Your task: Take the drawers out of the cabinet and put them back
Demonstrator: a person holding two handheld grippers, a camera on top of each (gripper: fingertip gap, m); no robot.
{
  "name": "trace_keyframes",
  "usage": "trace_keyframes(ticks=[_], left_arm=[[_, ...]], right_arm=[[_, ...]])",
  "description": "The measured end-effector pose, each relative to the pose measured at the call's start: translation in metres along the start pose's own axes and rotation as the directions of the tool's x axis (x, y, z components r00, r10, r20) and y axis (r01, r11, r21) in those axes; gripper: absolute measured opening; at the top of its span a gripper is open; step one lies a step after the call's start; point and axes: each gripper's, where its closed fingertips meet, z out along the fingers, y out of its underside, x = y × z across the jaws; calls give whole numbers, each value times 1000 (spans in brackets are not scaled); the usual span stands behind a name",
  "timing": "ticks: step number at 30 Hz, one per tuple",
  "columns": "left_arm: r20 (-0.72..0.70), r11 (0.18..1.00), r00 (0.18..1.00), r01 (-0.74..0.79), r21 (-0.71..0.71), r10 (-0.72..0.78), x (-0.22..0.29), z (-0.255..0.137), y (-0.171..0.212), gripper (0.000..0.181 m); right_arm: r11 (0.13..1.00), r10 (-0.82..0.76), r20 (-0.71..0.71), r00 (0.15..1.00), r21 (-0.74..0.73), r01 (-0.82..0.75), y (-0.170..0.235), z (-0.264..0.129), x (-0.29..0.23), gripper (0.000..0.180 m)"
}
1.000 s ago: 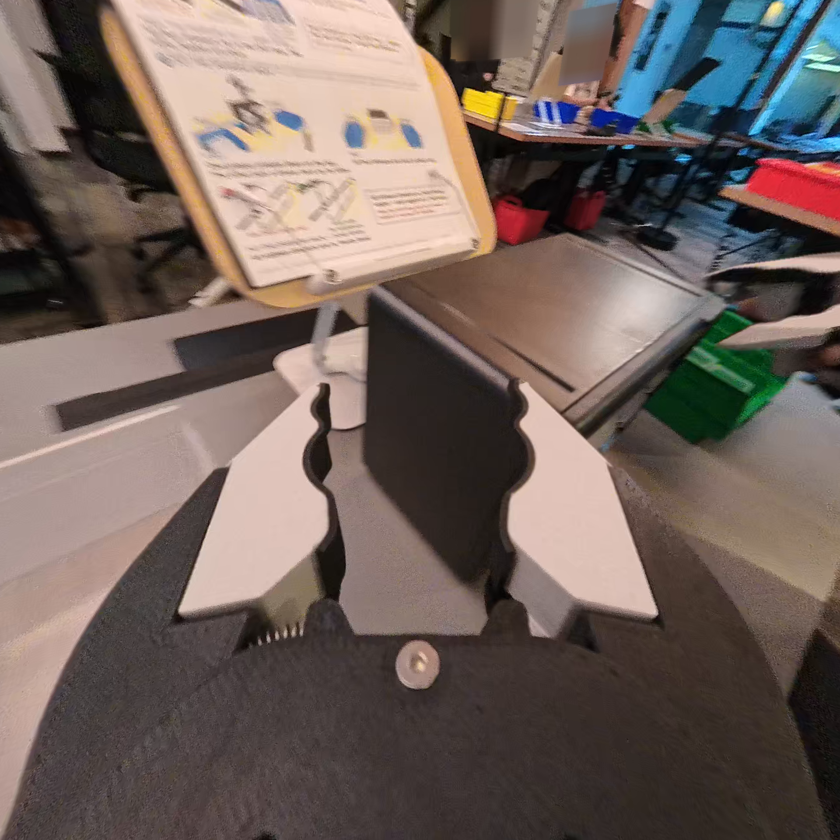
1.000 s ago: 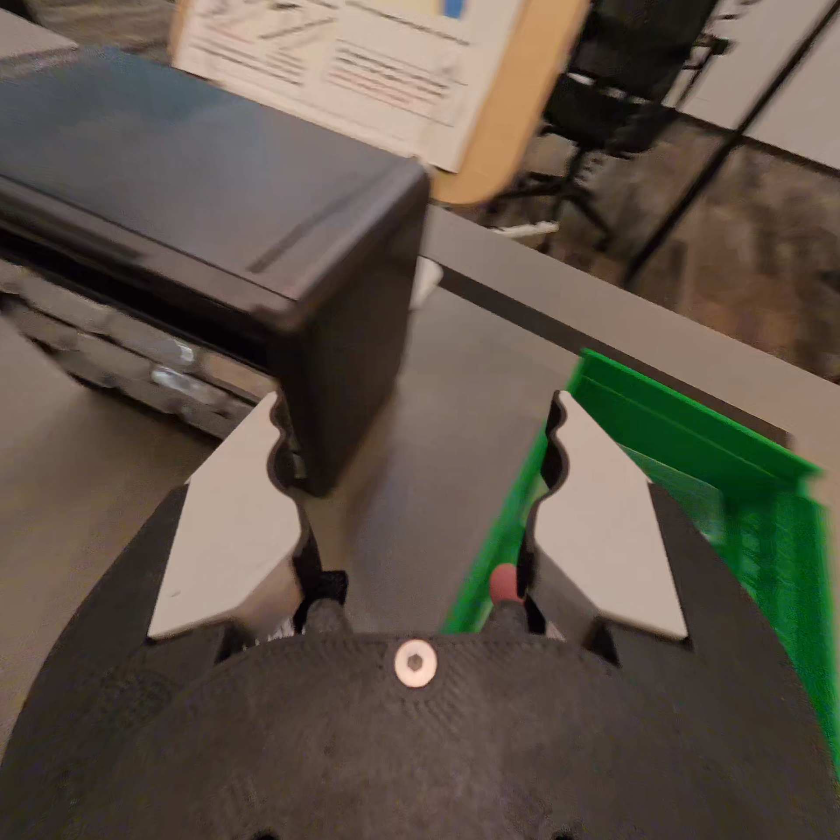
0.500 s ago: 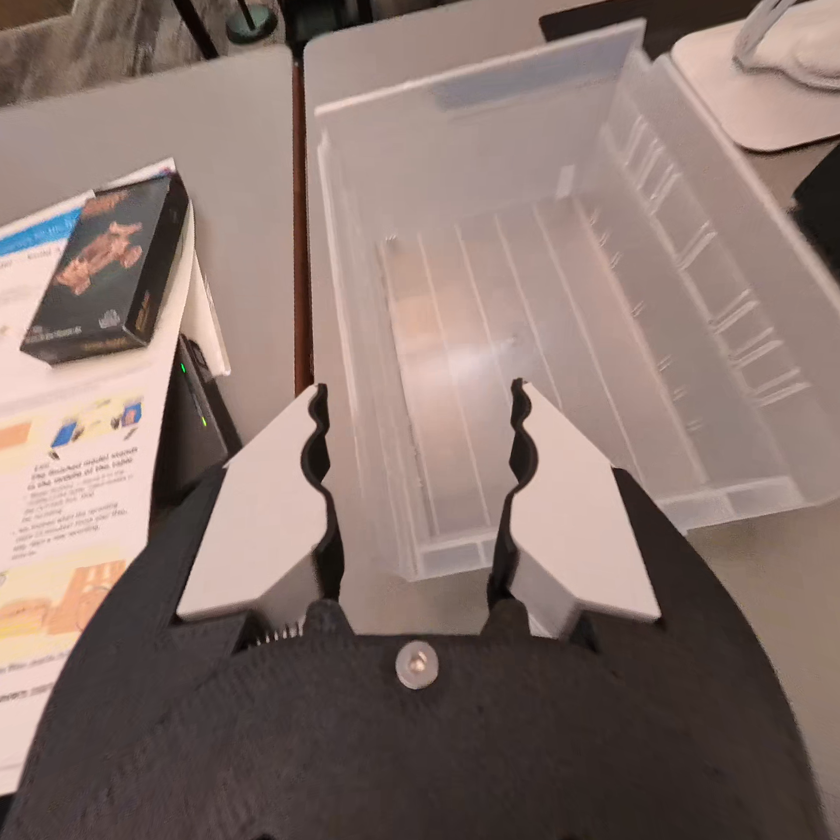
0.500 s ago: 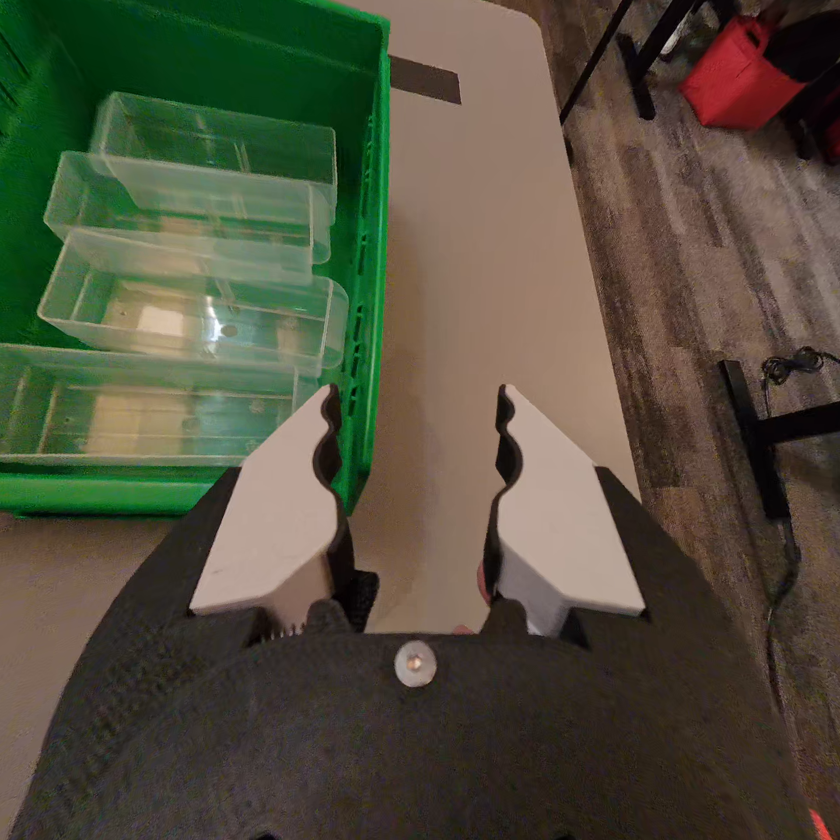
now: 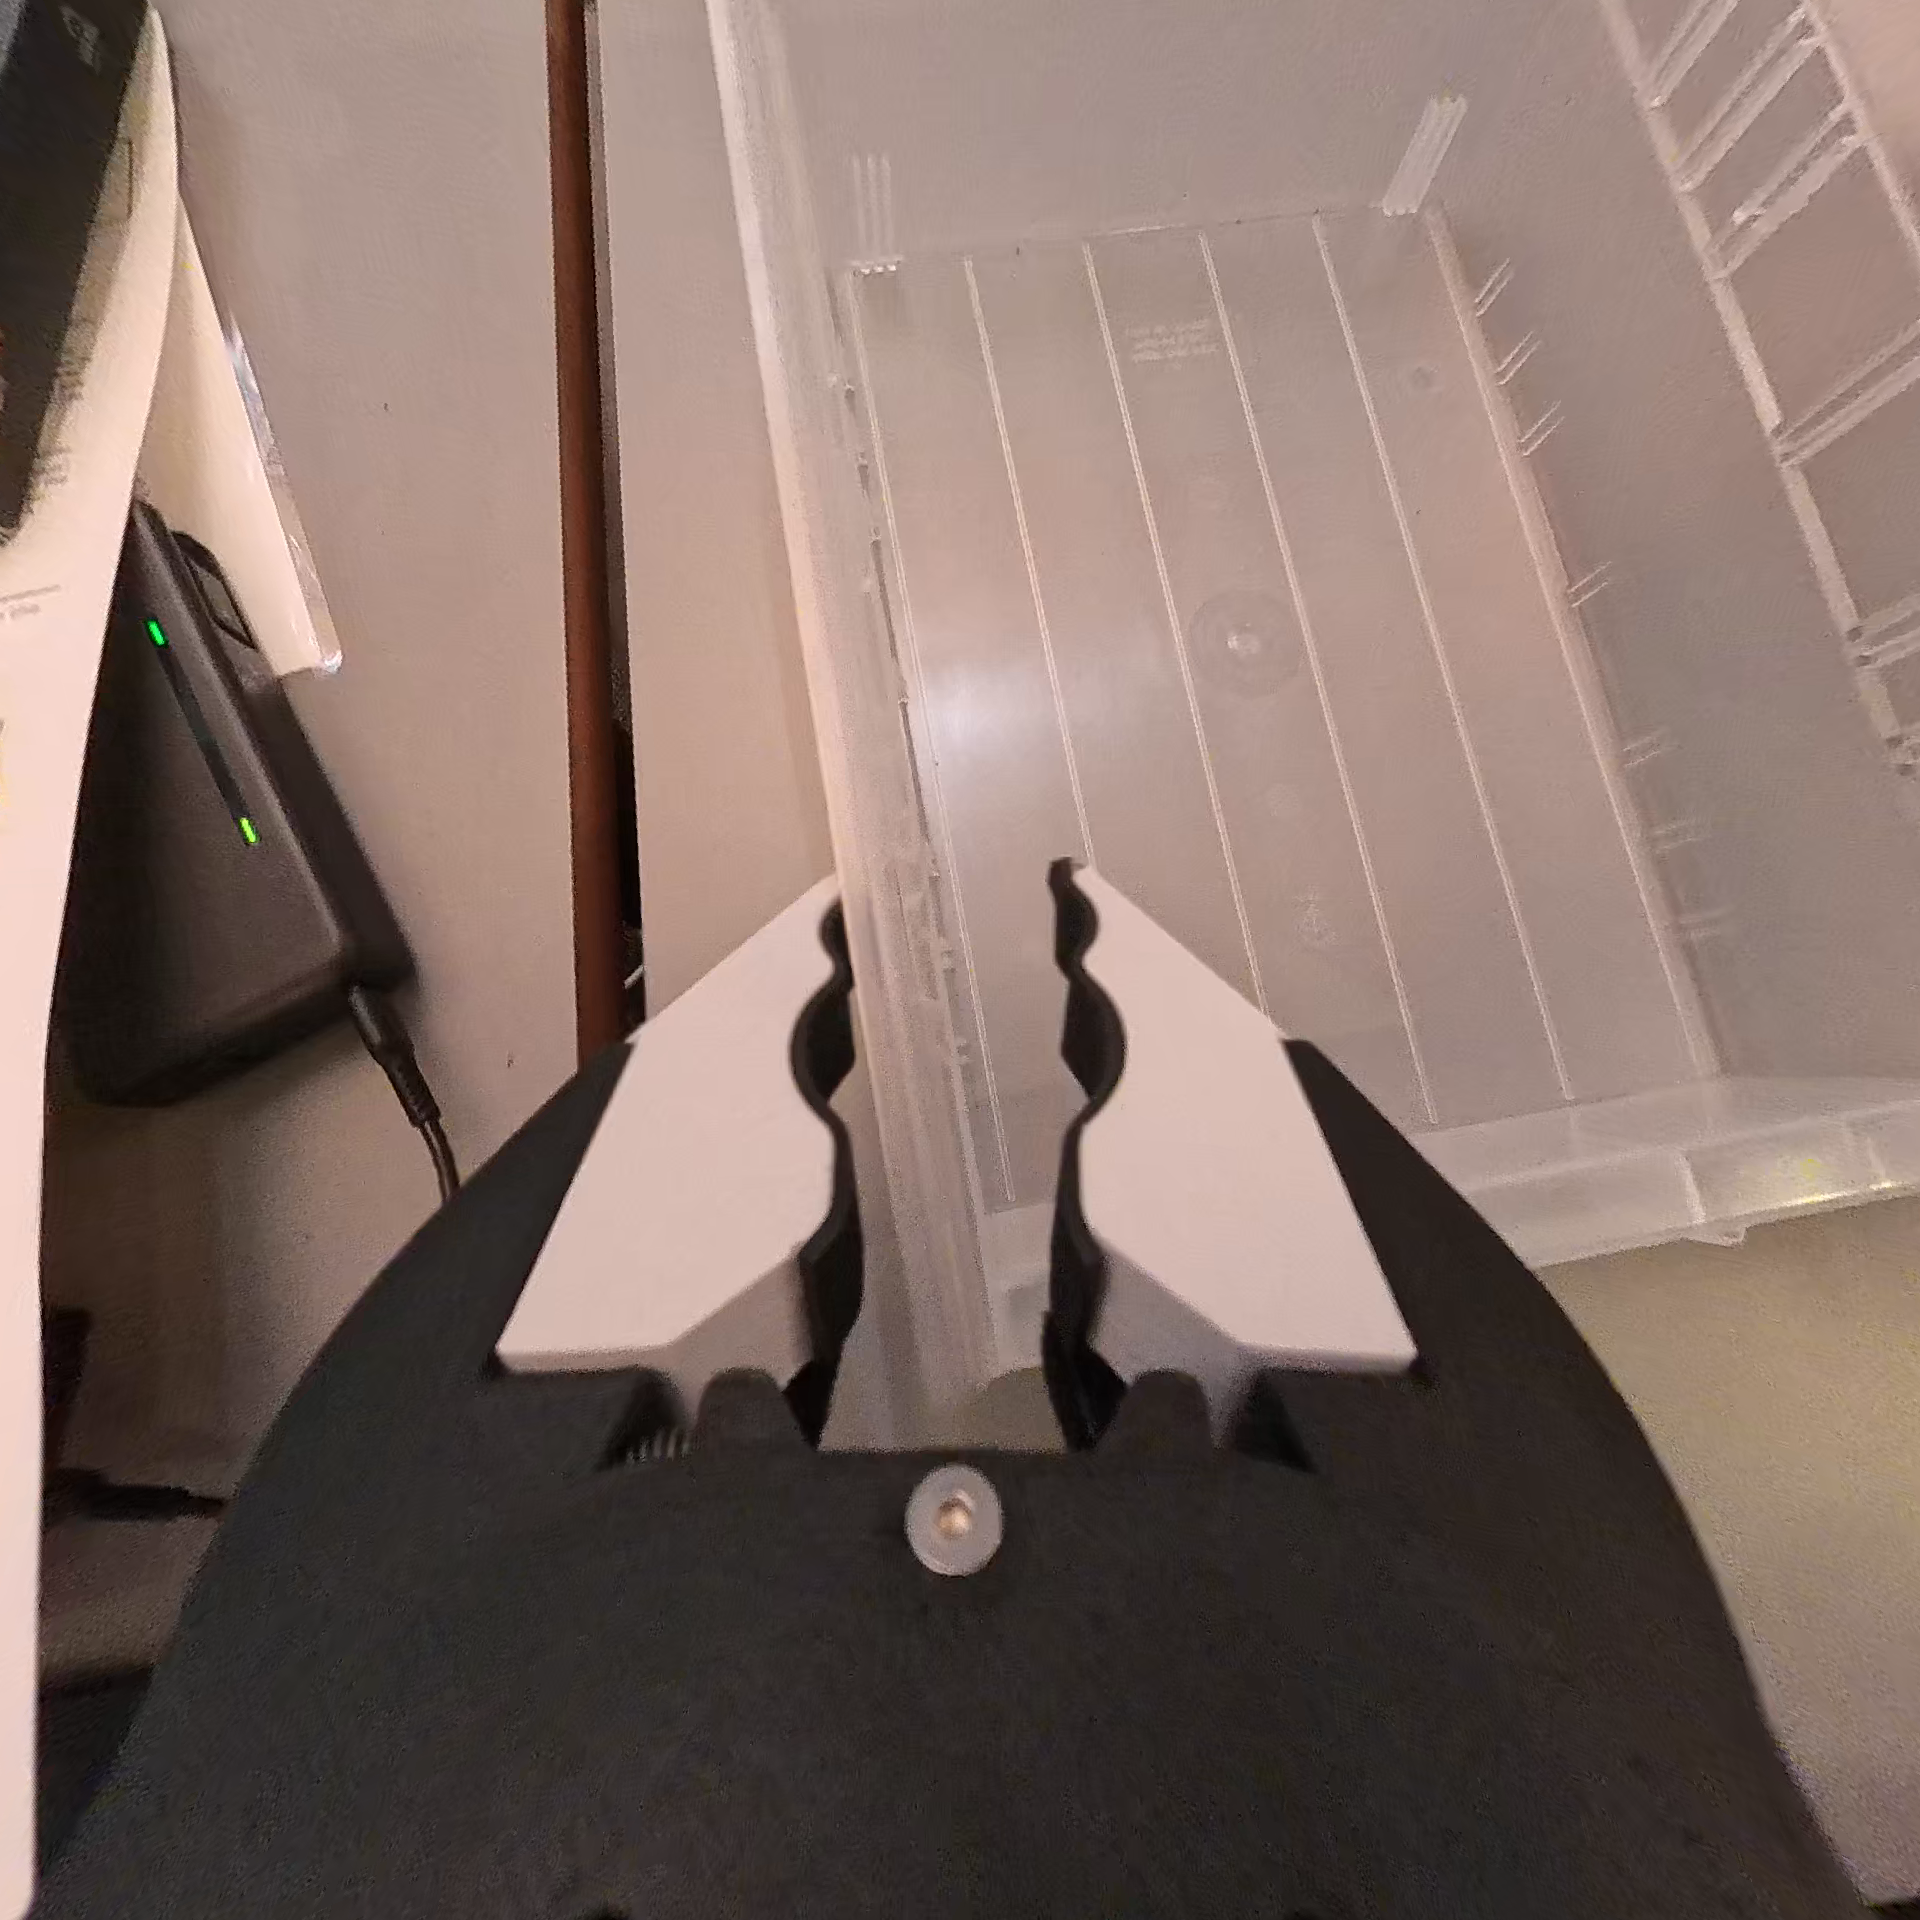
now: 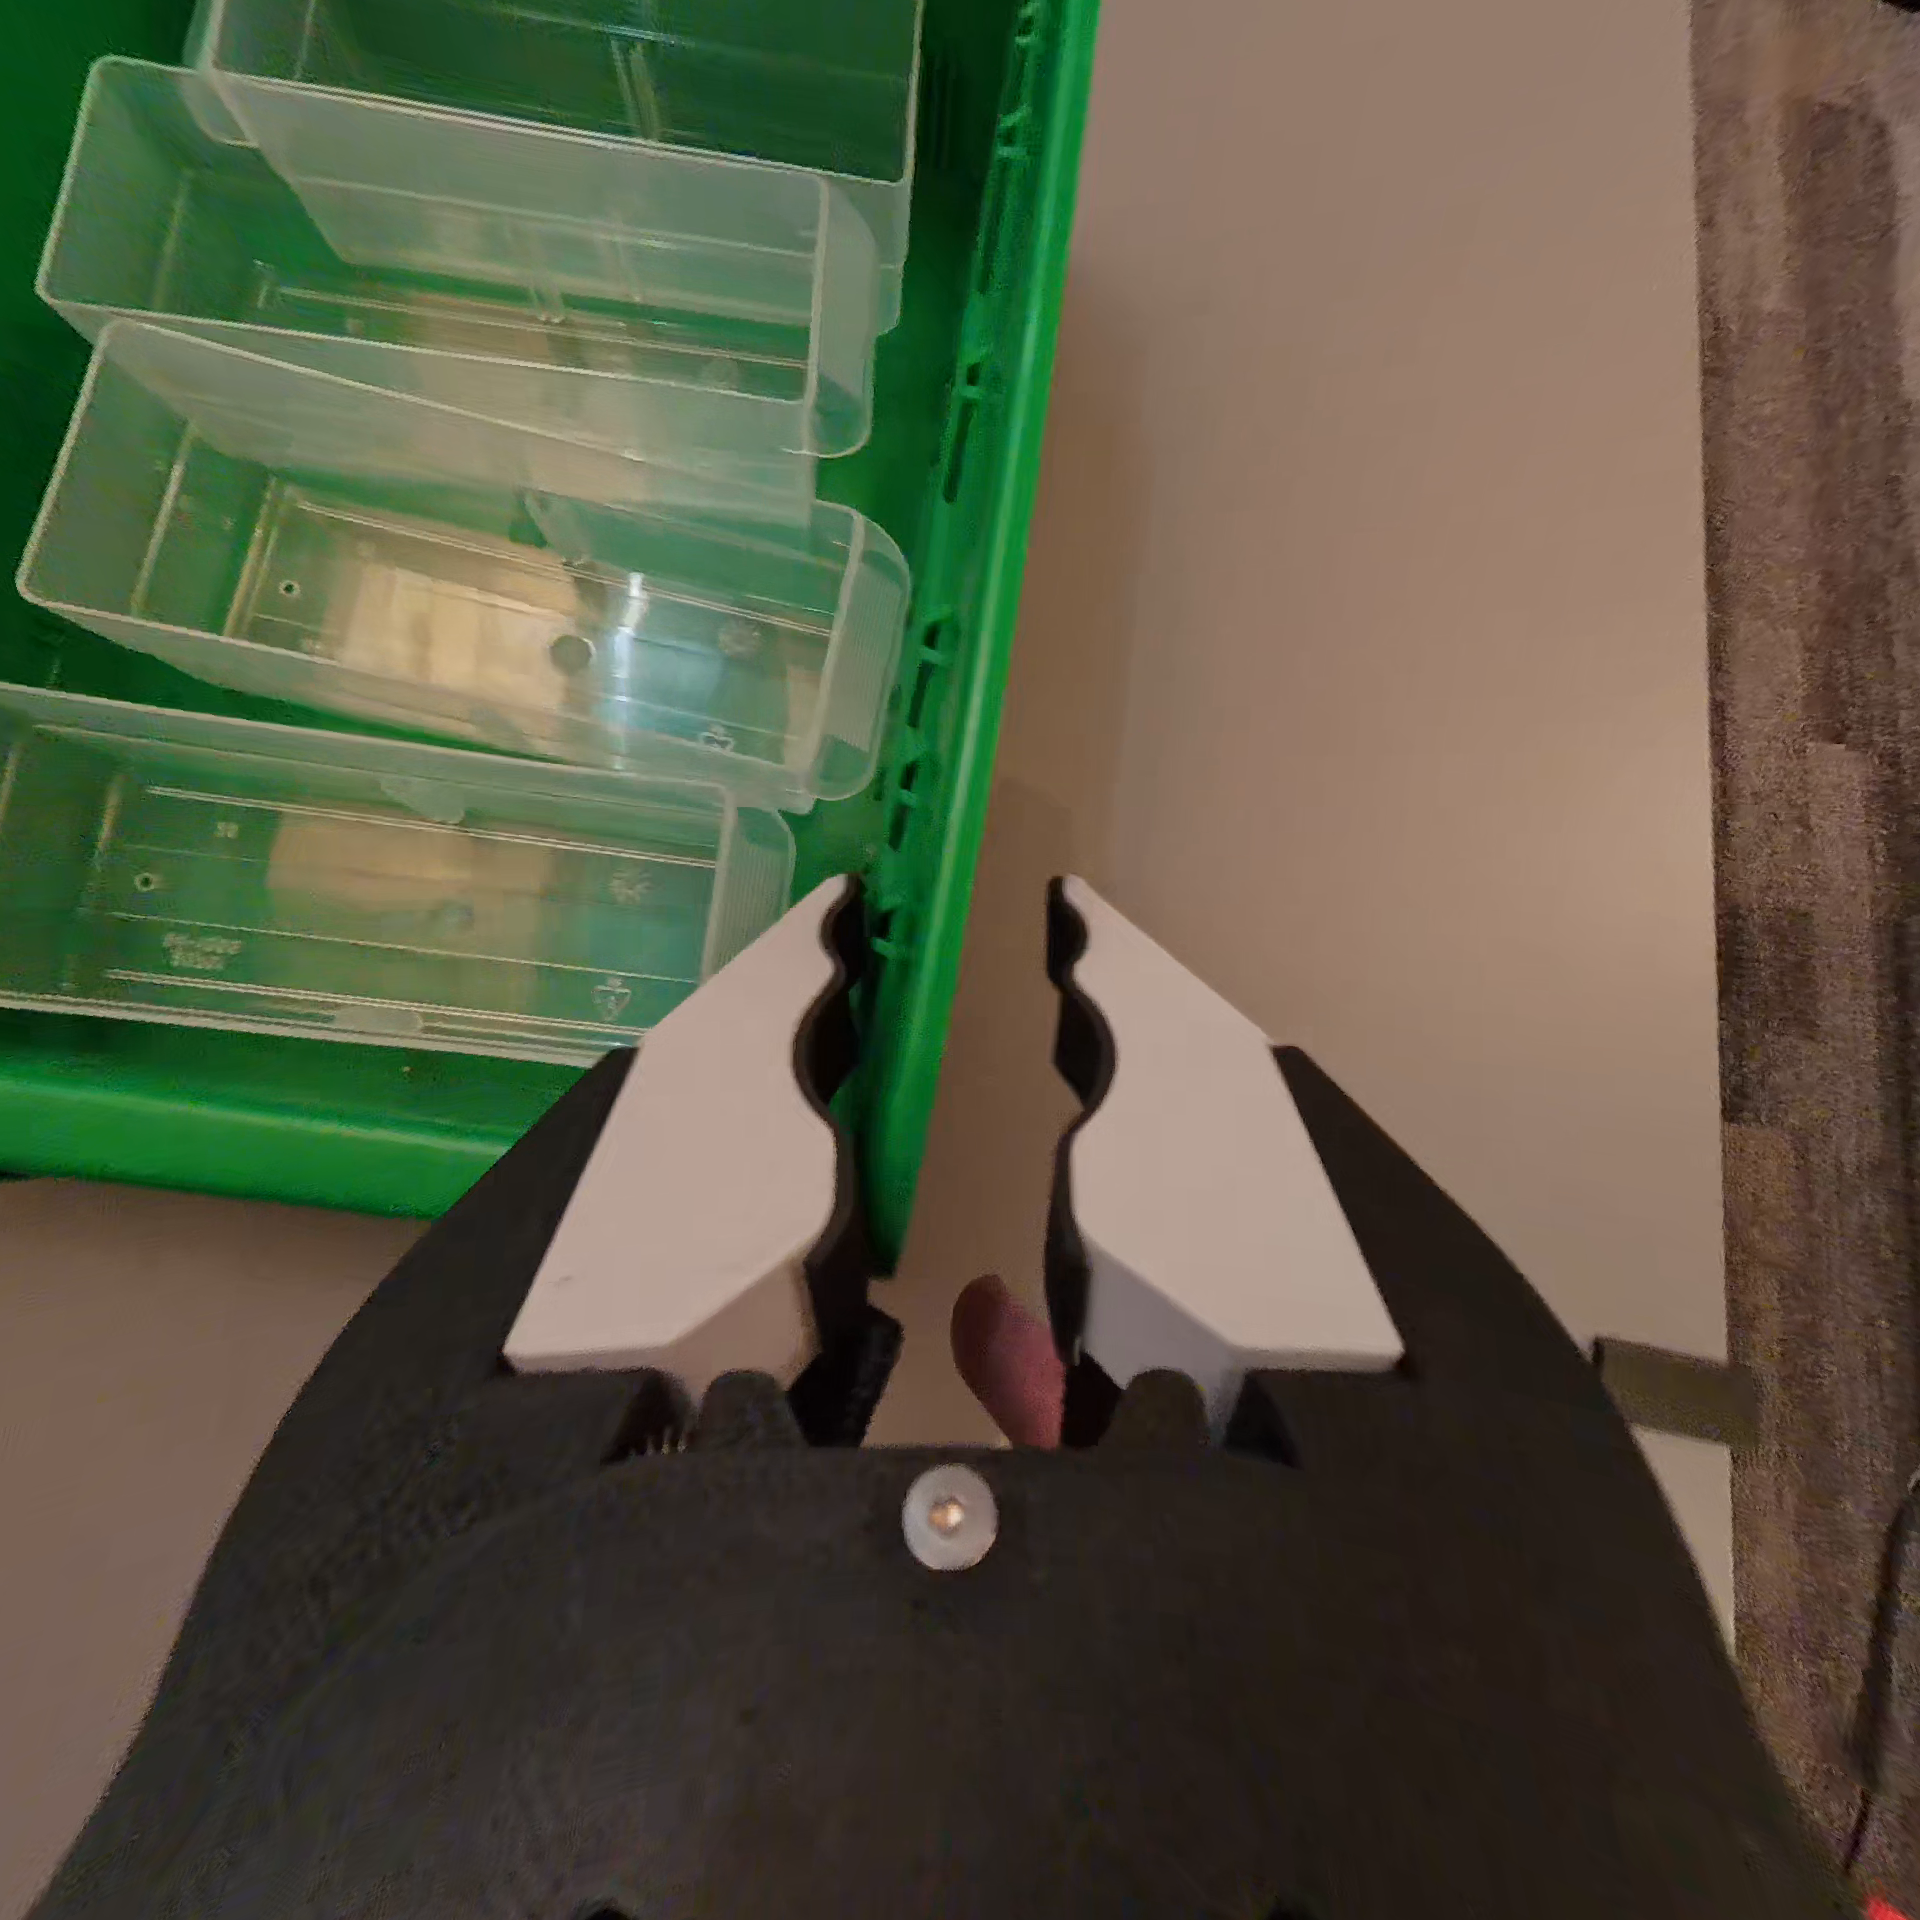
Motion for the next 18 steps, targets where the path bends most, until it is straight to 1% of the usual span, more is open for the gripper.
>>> trace_keyframes(ticks=[2,5,7,8,9,10,13,15,17,18], left_arm=[[4,1000,1000,-12,-8,12,-1,3,-1,26],[40,1000,999,-29,0,29,-8,5,-3,12],[30,1000,999,-26,2,26,-8,5,-3,3],[27,1000,999,-21,5,21,-8,5,-3,3],[25,1000,1000,-17,6,17,-8,5,-3,4],[25,1000,1000,-15,7,15,-8,5,-3,4],[12,1000,1000,11,15,-11,-8,4,-2,3],[4,1000,1000,20,20,-20,-7,4,-3,3],[0,999,1000,25,31,-25,-6,2,-5,3],[0,999,1000,21,30,-21,-6,2,-6,3]], right_arm=[[999,-26,38,999,-17,27,-2,4,-7,8],[999,-33,53,998,-32,34,-3,5,-9,6],[999,-26,63,998,-32,28,-2,4,-10,6],[999,-35,63,997,-38,37,-1,4,-10,8],[998,-39,62,997,-49,42,-1,3,-10,17],[998,-43,64,997,-53,46,-4,1,-10,21],[995,-72,88,993,-58,78,-18,-3,-10,27],[992,-88,86,992,-80,95,-26,2,-9,29],[980,-102,73,992,-162,112,-23,12,-4,22],[973,-106,75,992,-200,119,-20,17,-3,21]])
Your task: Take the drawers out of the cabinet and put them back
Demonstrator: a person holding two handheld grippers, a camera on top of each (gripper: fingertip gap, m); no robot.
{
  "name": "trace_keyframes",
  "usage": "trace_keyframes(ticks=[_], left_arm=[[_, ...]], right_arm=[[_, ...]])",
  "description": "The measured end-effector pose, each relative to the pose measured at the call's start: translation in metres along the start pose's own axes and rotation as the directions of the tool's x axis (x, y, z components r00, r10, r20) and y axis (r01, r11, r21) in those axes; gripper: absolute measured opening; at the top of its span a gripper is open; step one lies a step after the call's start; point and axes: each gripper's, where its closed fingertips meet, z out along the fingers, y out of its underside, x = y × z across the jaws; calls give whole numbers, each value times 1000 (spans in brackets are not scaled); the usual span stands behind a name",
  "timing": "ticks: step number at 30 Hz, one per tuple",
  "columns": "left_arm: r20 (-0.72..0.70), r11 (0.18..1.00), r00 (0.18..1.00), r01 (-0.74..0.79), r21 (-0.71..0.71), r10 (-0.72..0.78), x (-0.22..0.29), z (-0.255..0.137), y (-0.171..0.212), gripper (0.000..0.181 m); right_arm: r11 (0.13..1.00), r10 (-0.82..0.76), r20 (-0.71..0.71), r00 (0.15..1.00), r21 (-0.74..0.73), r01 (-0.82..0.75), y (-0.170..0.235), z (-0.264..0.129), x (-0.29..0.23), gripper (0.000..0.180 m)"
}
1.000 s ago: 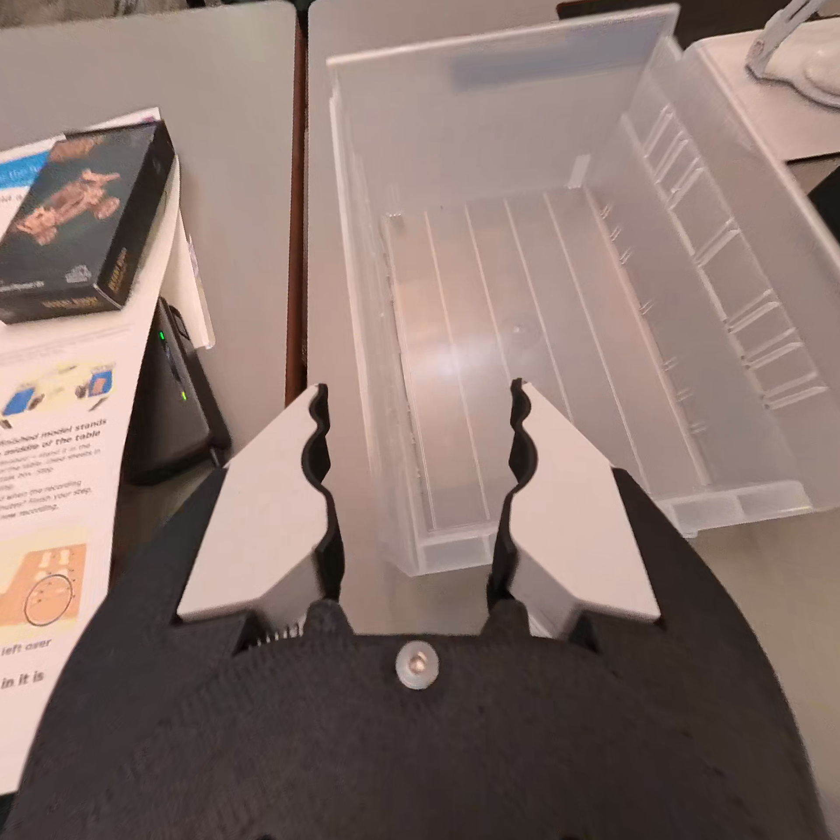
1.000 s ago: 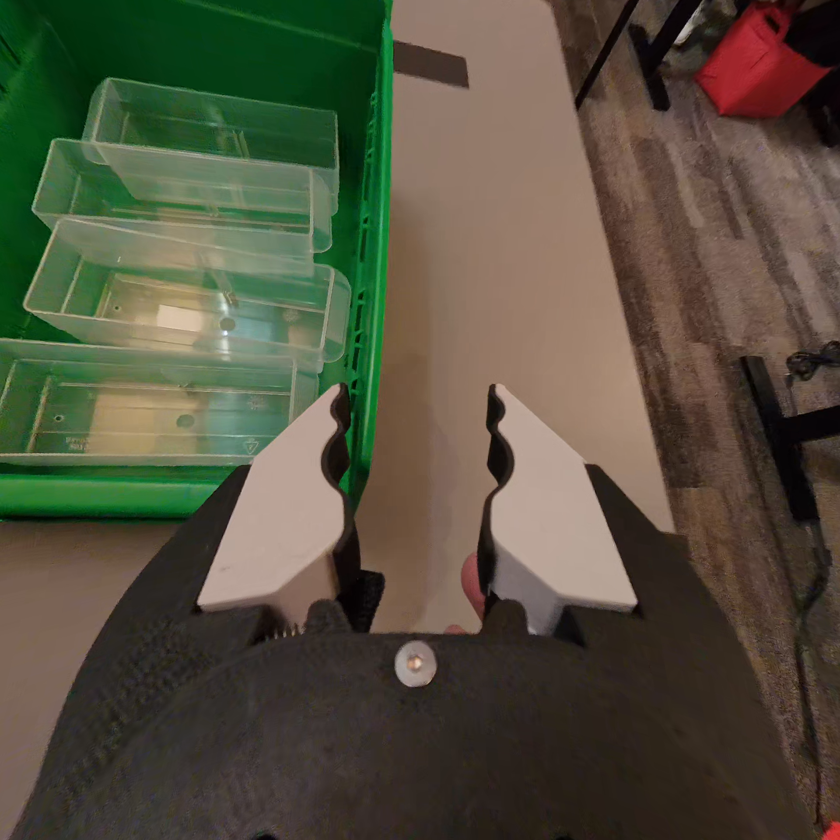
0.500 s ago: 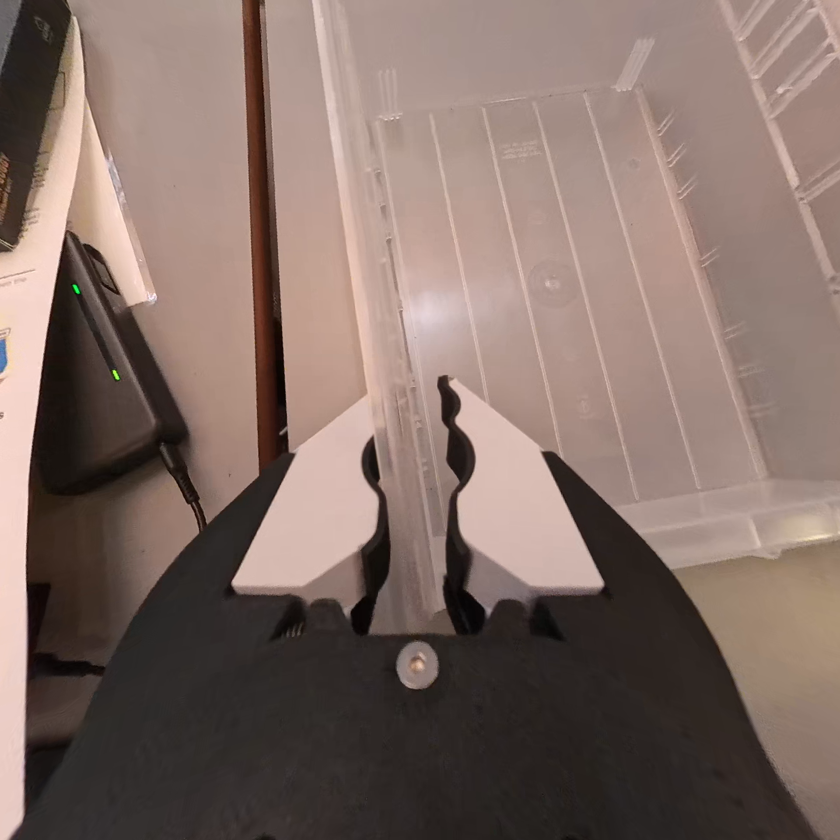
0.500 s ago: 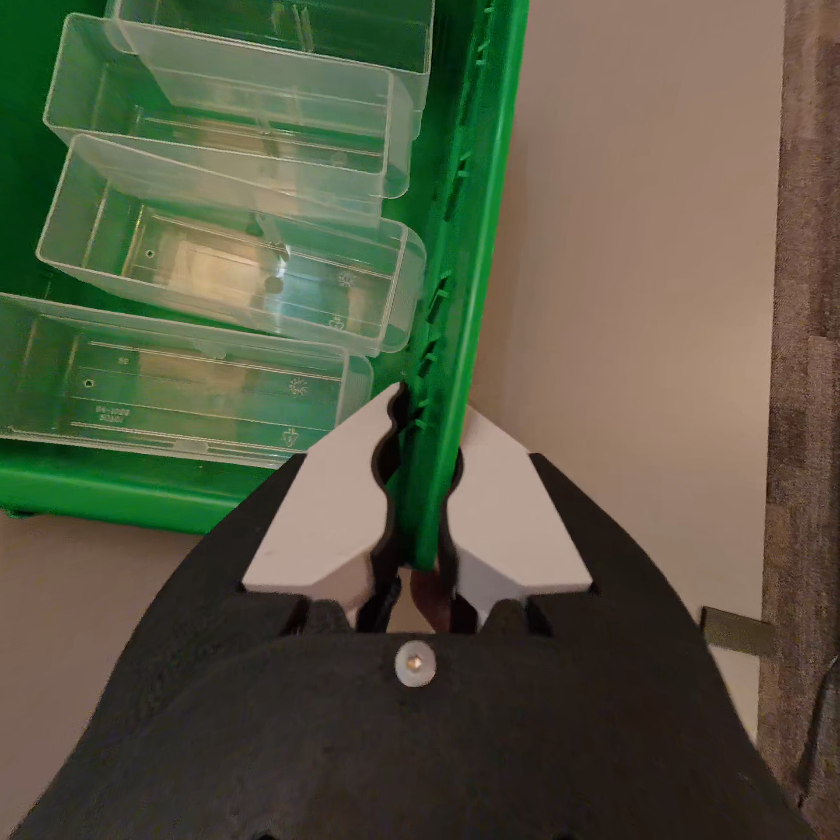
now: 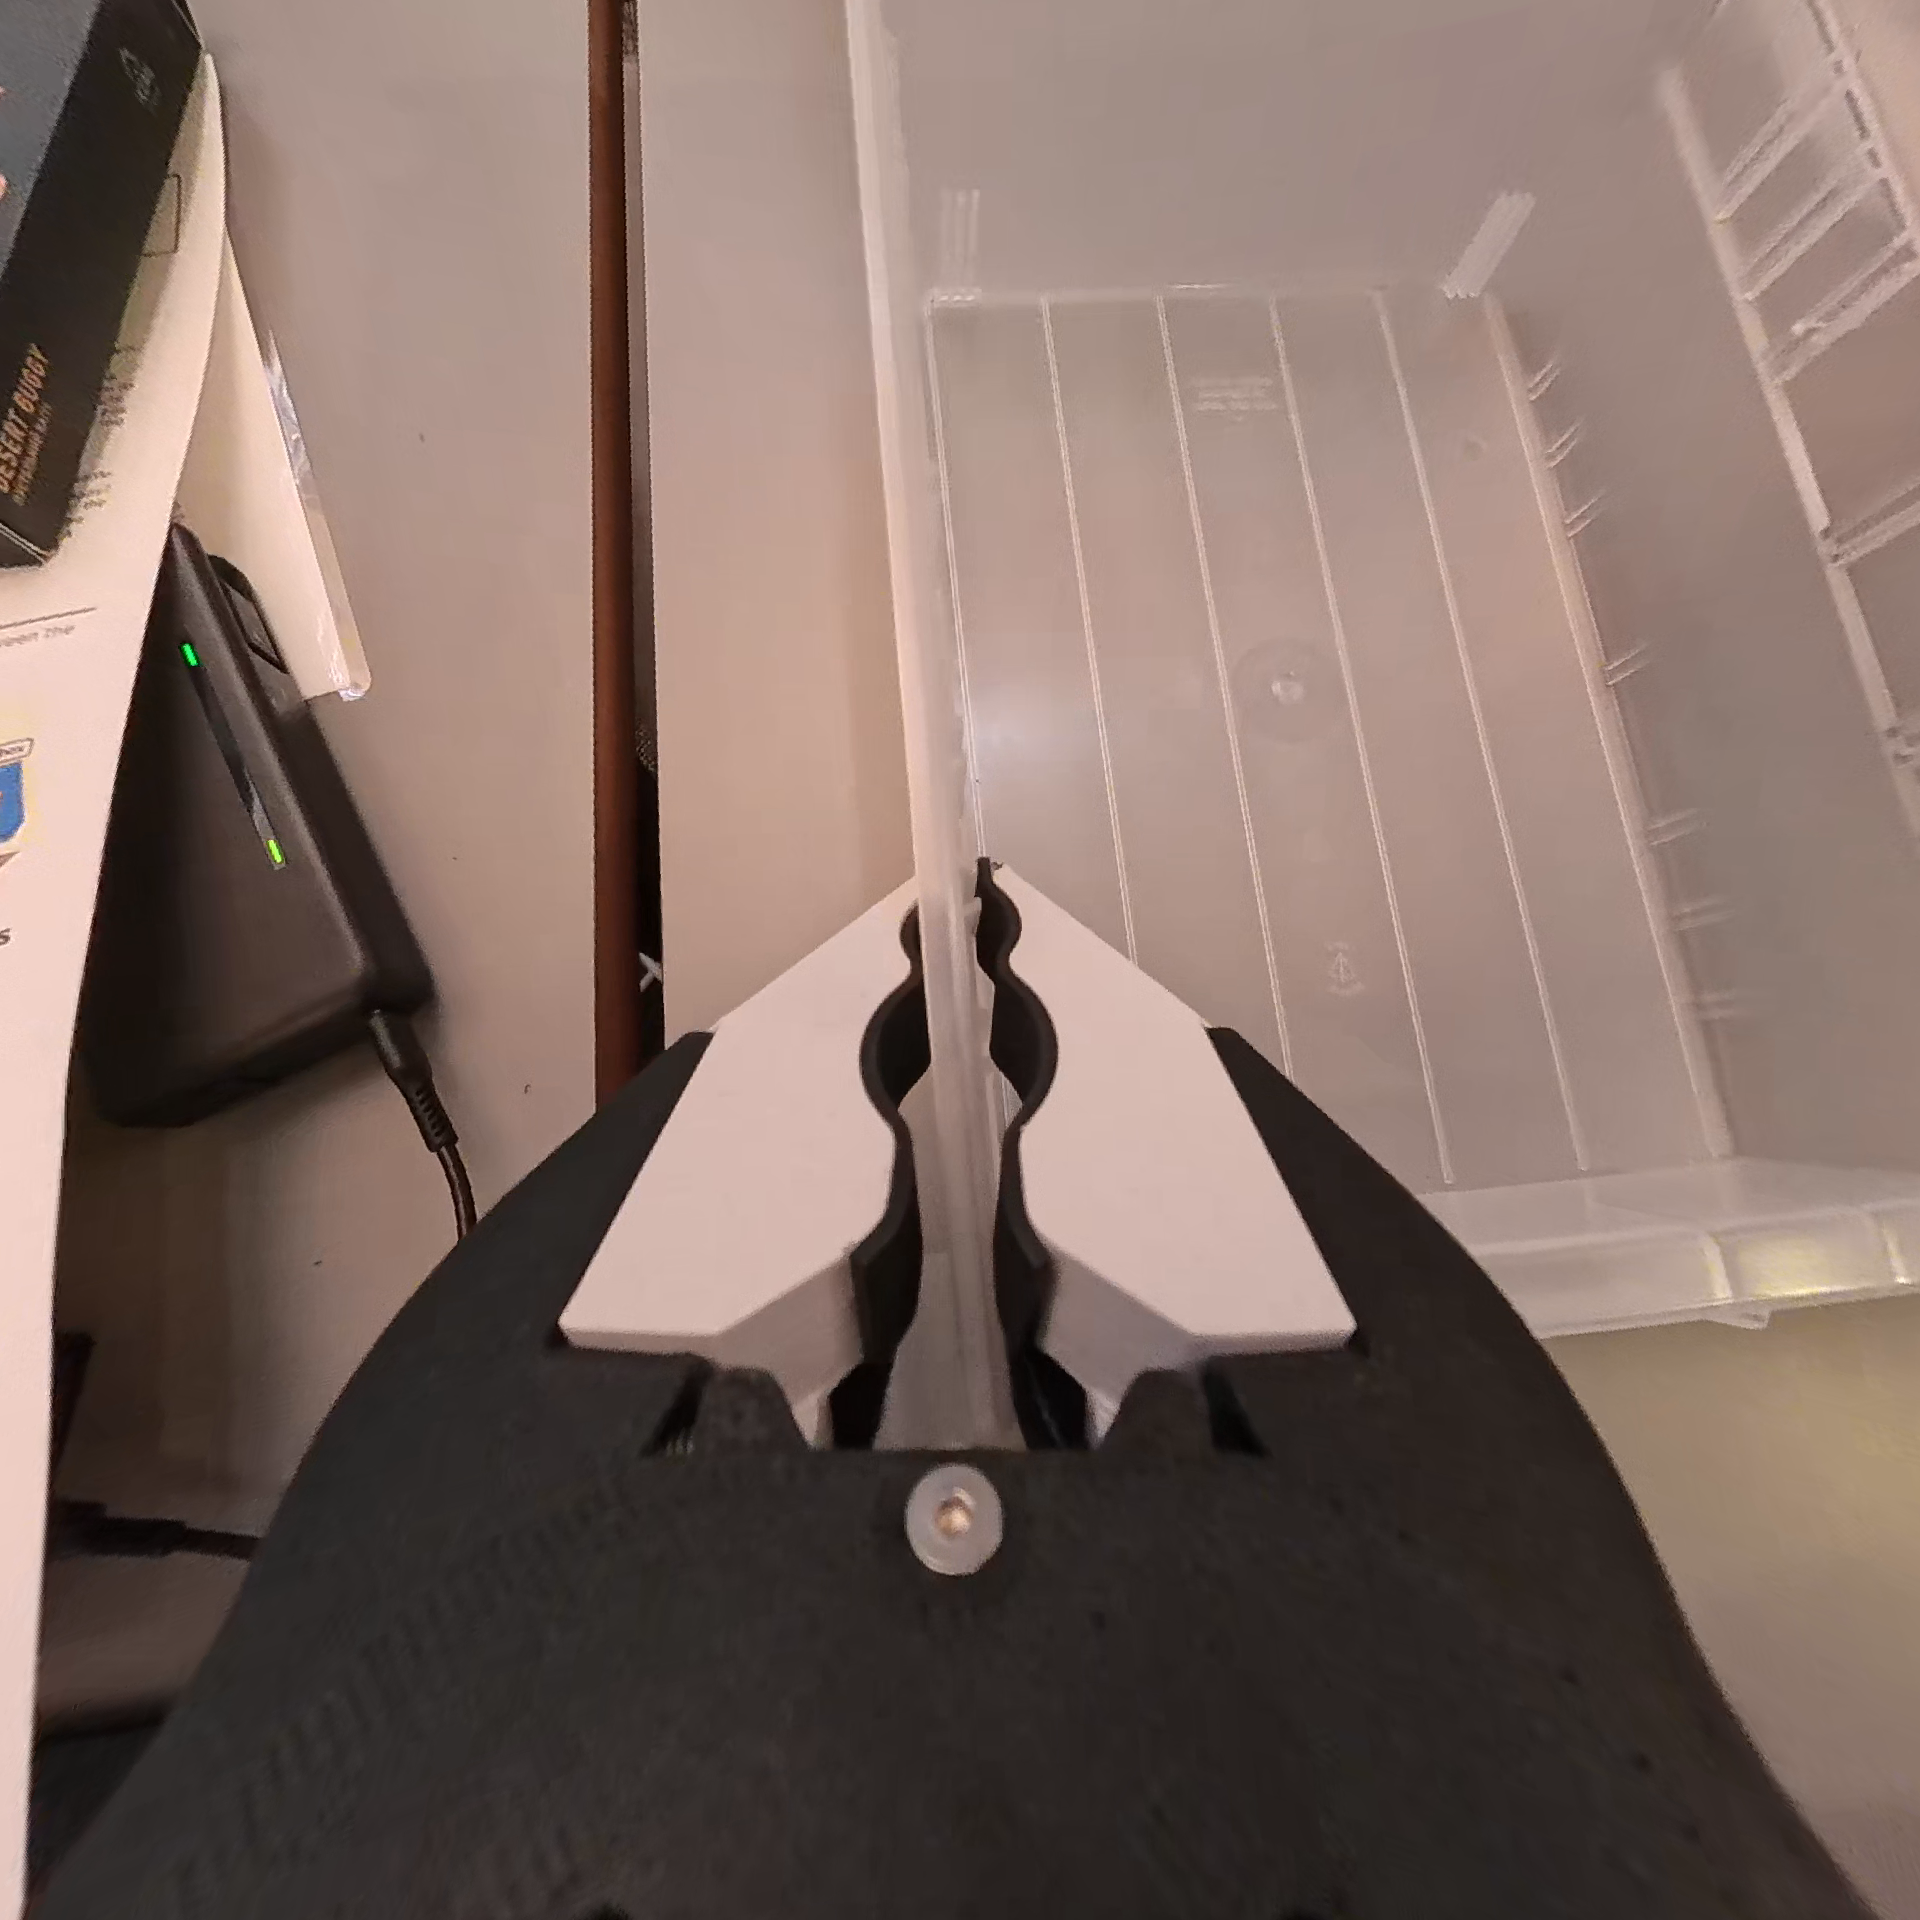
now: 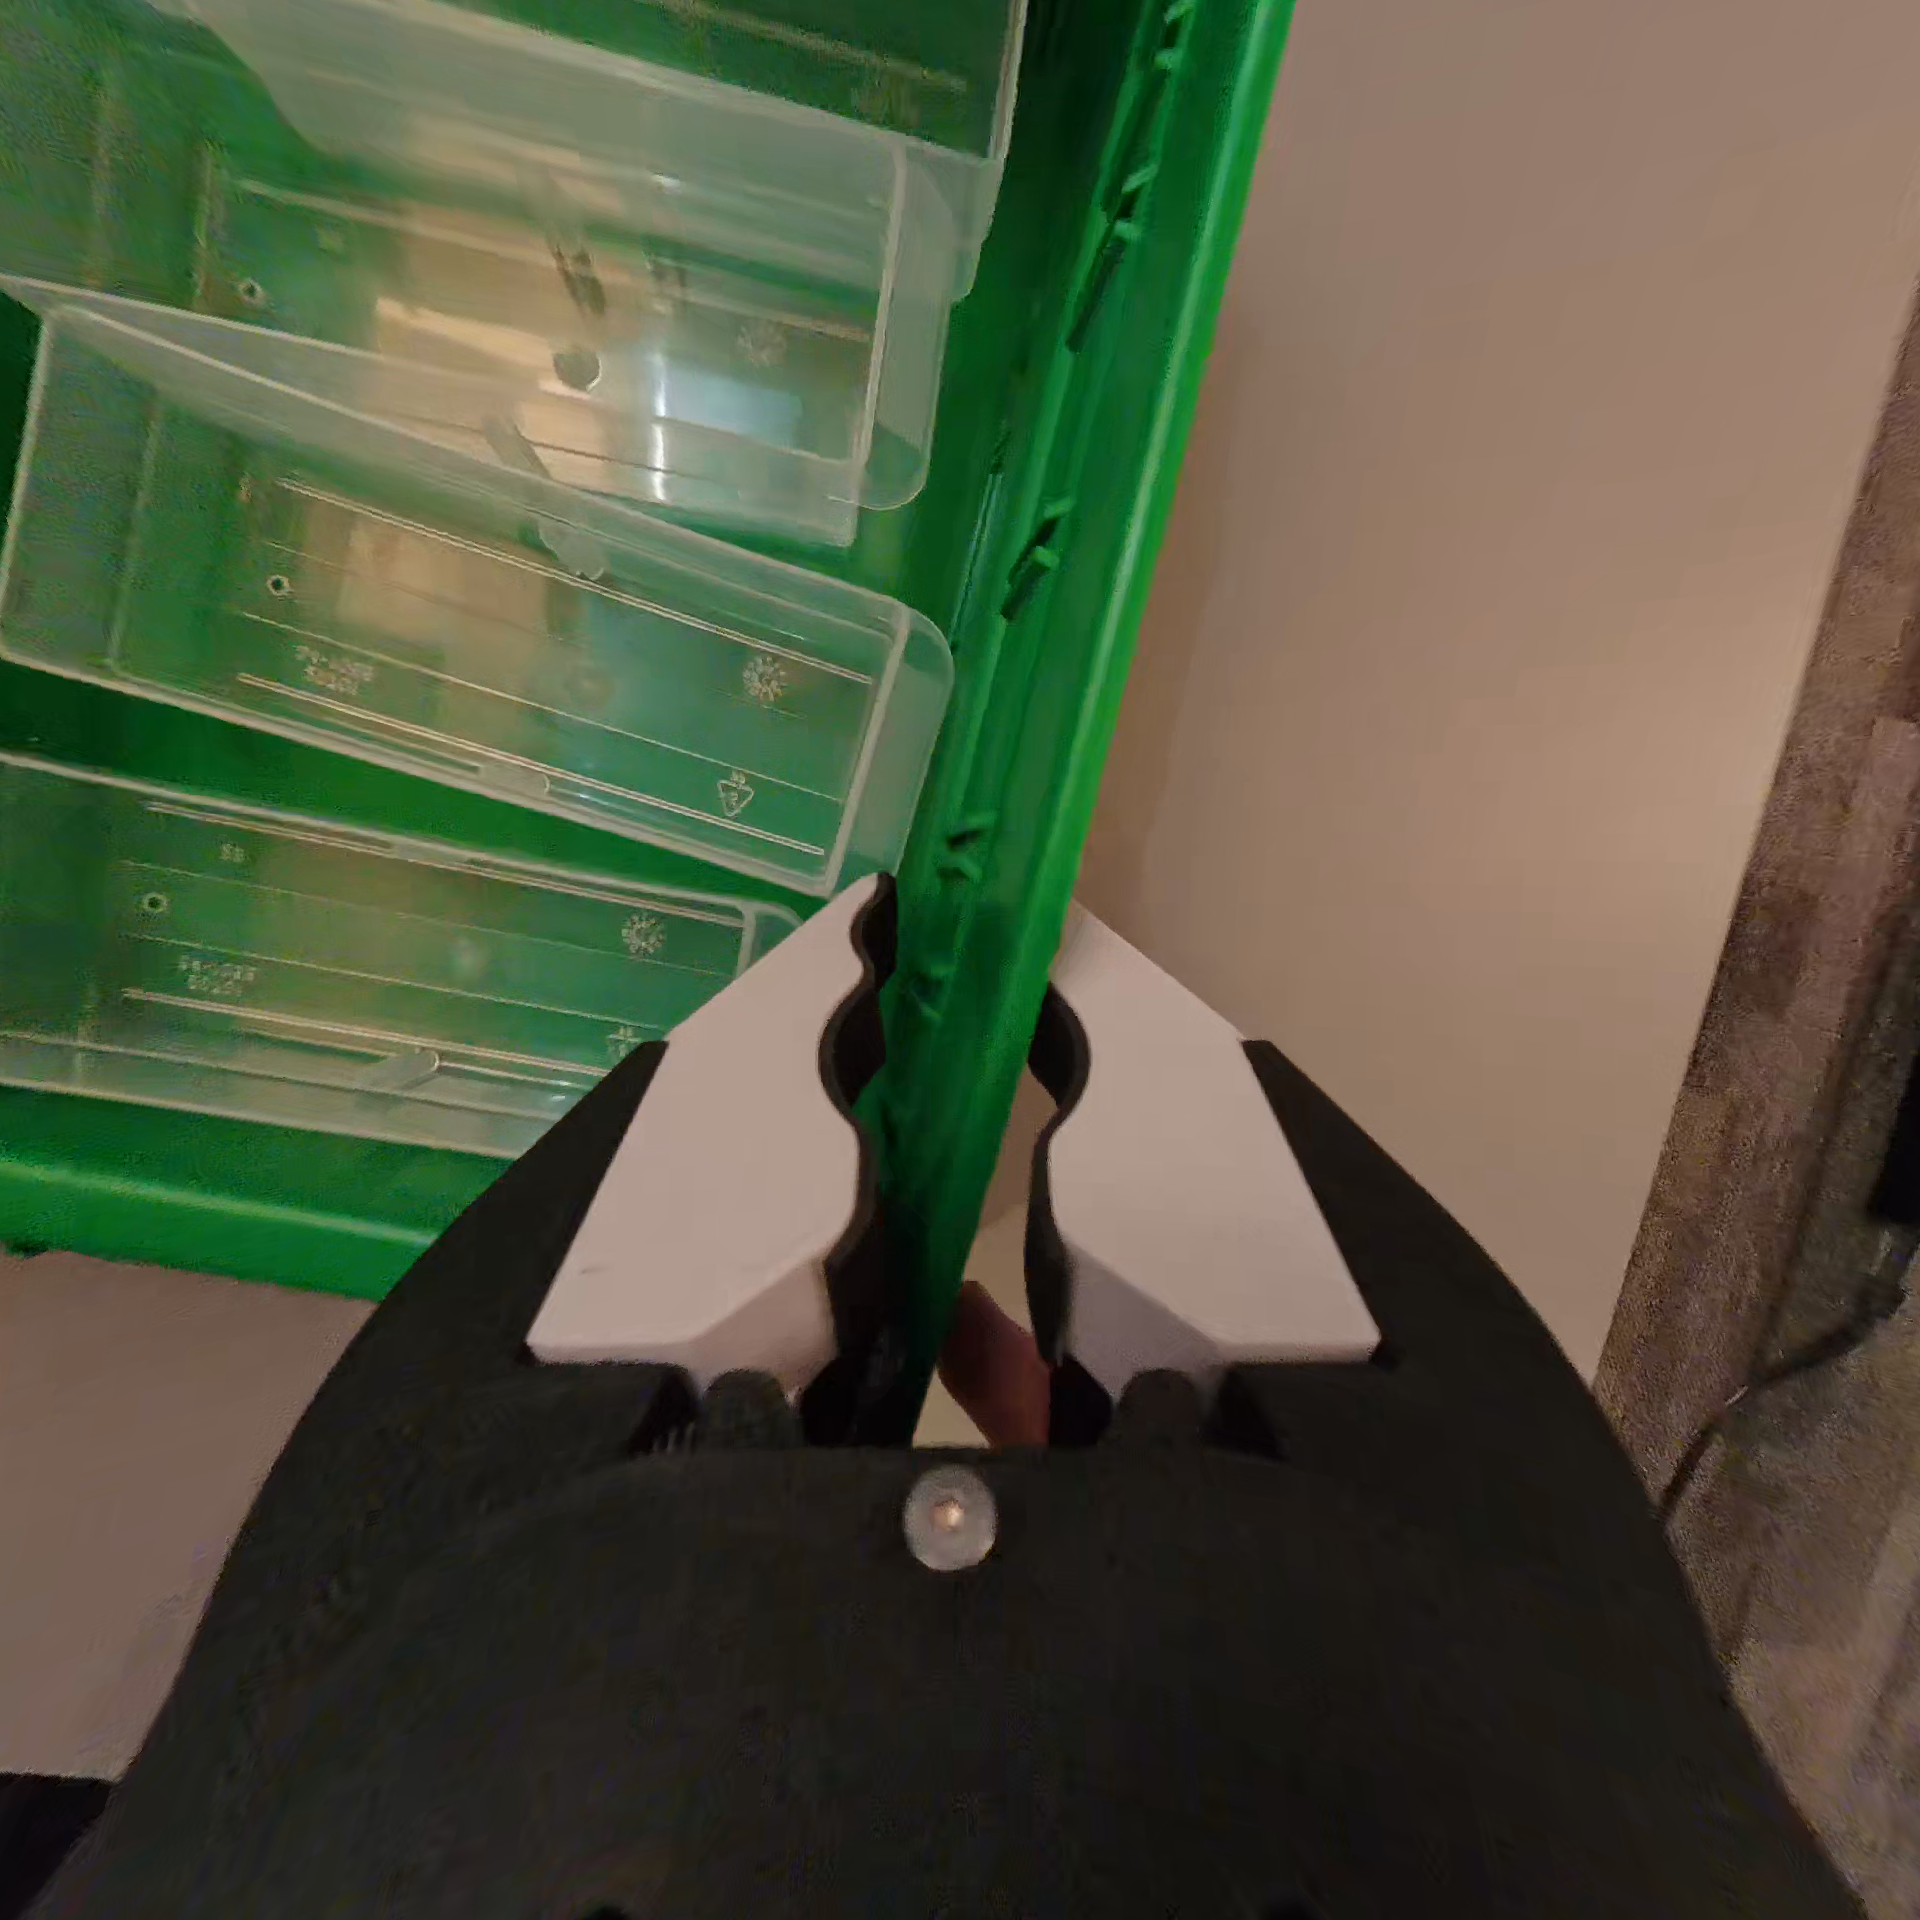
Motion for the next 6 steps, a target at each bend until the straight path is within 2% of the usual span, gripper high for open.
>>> trace_keyframes(ticks=[3,6], left_arm=[[-6,1000,1000,-4,3,4,2,0,-1,3],[-14,1000,1000,8,7,-8,3,0,1,3]], right_arm=[[998,-3,31,1000,-61,5,0,16,-2,15],[998,39,82,996,-48,-35,-3,17,-4,6]])
